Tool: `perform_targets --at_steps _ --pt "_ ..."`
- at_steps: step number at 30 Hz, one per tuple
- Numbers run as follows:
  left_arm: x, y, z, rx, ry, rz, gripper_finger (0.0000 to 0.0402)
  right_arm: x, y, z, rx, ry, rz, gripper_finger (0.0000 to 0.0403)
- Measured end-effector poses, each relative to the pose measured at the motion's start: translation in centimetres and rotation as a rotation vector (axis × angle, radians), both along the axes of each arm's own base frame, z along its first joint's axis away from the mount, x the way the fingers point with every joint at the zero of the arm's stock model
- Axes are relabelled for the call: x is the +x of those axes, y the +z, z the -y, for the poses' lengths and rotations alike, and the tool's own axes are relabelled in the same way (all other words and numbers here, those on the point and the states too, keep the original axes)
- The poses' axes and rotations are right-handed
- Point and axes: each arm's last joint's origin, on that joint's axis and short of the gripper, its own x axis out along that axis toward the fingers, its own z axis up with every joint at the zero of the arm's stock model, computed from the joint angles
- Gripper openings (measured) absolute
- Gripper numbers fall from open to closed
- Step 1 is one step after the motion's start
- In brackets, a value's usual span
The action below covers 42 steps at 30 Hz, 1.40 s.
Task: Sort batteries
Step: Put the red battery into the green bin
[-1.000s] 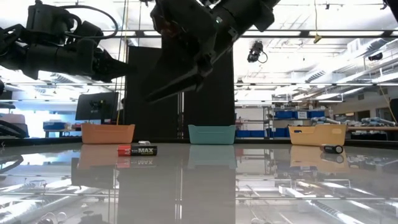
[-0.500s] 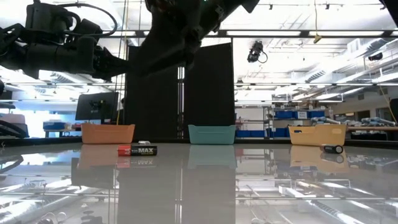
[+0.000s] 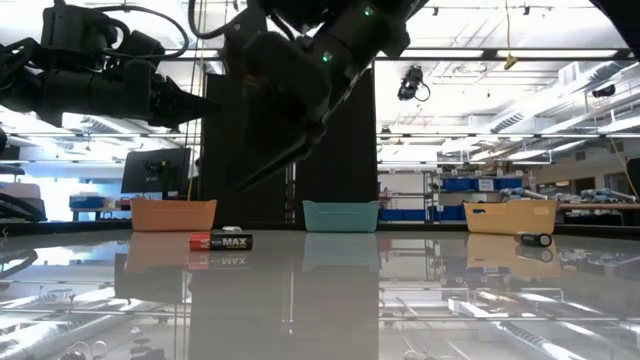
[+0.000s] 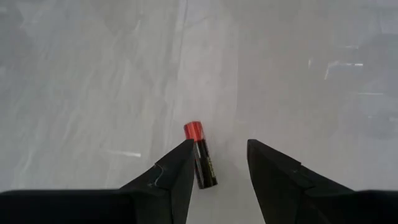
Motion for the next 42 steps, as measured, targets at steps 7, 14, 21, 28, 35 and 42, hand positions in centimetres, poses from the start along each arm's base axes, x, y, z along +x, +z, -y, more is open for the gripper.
perform_targets --at_steps 7,14,21,28,35,42 --pt "0.0 0.0 0.0 -0.002 -0.003 0.0 0.0008 0.5 -2.7 -0.2 0.002 0.027 -0.04 0.0158" --pt "0.0 0.0 0.0 -0.003 -0.003 -0.001 0.0008 0.7 -4.8 -0.3 0.003 0.032 -0.075 0.0158" --pt "0.0 -0.1 0.0 -0.005 -0.003 -0.005 0.0008 0.6 -5.1 -0.2 -0.026 0.016 -0.069 0.012" --pt "0.0 -0.1 0.0 -0.006 -0.003 -0.005 0.0008 0.7 -4.8 -0.5 -0.058 0.051 -0.06 0.0059" --pt "0.0 -0.1 0.0 -0.006 -0.003 -0.005 0.0008 1.2 -2.3 -1.8 -0.123 0.086 -0.048 0.0059" --pt "0.0 -0.1 -0.1 -0.02 0.028 -0.001 0.0008 0.4 2.3 -0.3 -0.155 0.069 -0.006 0.0059"
